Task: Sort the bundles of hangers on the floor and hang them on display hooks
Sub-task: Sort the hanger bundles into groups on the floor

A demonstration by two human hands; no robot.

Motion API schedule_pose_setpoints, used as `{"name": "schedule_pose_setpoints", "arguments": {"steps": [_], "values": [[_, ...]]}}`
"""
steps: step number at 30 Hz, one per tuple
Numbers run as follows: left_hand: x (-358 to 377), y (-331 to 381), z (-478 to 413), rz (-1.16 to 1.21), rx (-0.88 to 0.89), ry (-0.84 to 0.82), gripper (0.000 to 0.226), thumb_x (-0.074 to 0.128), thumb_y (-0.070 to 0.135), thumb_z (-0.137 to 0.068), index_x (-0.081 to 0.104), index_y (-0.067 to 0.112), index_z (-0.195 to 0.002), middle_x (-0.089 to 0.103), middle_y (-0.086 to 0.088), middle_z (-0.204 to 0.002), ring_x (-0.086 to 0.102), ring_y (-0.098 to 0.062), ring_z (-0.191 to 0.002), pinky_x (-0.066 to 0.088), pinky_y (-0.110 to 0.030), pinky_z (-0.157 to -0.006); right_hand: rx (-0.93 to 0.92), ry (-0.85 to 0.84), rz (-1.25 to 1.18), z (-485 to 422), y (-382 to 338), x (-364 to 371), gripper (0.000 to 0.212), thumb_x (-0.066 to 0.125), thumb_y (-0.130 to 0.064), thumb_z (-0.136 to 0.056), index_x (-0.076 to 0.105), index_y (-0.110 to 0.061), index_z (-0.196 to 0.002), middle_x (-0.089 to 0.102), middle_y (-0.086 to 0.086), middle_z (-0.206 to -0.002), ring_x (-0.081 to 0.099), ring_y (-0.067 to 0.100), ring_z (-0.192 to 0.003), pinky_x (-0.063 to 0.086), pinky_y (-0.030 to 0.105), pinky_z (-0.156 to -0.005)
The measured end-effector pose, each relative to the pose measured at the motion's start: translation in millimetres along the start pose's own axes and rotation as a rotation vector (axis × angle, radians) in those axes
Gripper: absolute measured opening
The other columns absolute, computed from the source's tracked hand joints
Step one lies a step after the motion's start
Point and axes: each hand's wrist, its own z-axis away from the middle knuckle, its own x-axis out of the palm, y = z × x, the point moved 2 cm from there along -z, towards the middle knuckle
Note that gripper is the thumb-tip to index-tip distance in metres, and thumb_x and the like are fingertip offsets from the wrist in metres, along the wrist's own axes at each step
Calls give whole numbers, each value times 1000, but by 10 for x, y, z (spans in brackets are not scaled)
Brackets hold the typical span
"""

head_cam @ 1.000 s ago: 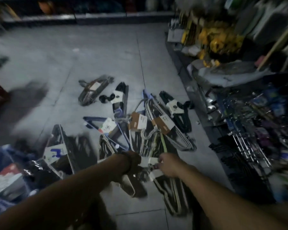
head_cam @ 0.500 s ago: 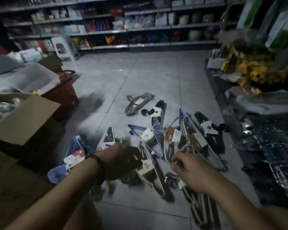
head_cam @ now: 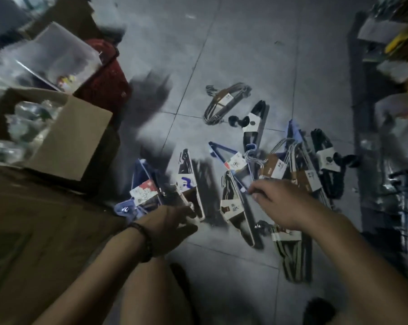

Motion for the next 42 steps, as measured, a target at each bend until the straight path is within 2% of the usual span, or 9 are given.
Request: {"name": "schedule_pose_setpoints", "arguments": {"steps": [2,6,10,15,19,27,32,38,42], "values": [[-407,-30,491,45,-26,-47,67,36,74,-82,69,31,-121,73,8,-117,70,-15,-105,55,-35,-95,23,-27,-17,281,-525,-365,26,52,-34,-107,65,-25,-127,70,-3,-116,63,10,-94,53,28,-78],[-1450,63,1579,22,-41,-83,39,62,48,-97,71,23,-126,76,2,-118,72,-20,-105,46,-18,-88,109,-57,-61,930,-1511,-1014,26,54,-38,-106,64,-25,-127,68,-3,-108,65,11,-91,57,37,-85],[-2060,25,2156,24,-8,-123,82,27,75,-76,72,24,-121,76,0,-116,72,-23,-107,54,-35,-92,169,-90,-35,1353,-2138,-1311,27,55,-38,-105,64,-21,-124,70,2,-112,67,16,-93,57,40,-89],[-2557,80,2429,21,-42,-83,82,24,76,-75,69,26,-124,73,1,-120,69,-23,-111,53,-31,-93,201,-56,-48,1569,-2696,-1521,29,56,-38,-104,64,-21,-127,70,2,-116,67,18,-97,57,39,-89],[-2780,203,2372,-54,-68,-63,33,57,48,-100,65,30,-126,71,-5,-125,67,-30,-117,48,-29,-86,212,17,-62,1517,-2857,-1632,25,52,-30,-107,62,-20,-127,70,4,-111,69,19,-87,59,41,-83],[-3122,439,2246,-136,-115,-69,31,50,44,-103,65,29,-126,70,-2,-127,69,-28,-116,55,-41,-95,137,14,-43,1306,-2883,-1769,33,55,-37,-105,57,-21,-134,66,6,-124,65,18,-100,58,39,-88],[-3316,446,1973,-176,-177,-8,79,21,76,-72,67,33,-119,75,5,-112,73,-23,-104,59,-37,-86,118,47,-86,1096,-2701,-2057,26,55,-37,-104,62,-20,-124,67,3,-118,67,17,-96,57,40,-89],[-3966,683,1549,-200,-197,38,36,53,45,-100,71,23,-122,72,-2,-125,69,-23,-111,54,-32,-94,99,73,-84,619,-2565,-2539,29,55,-37,-105,61,-20,-128,68,6,-121,67,17,-92,57,36,-83],[-4395,851,1295,-370,-134,141,37,41,43,-110,64,27,-134,67,4,-134,65,-17,-119,43,-23,-83,98,102,-96,307,-2575,-2853,30,54,-40,-105,61,-22,-128,68,5,-123,66,18,-95,56,40,-89]]}}
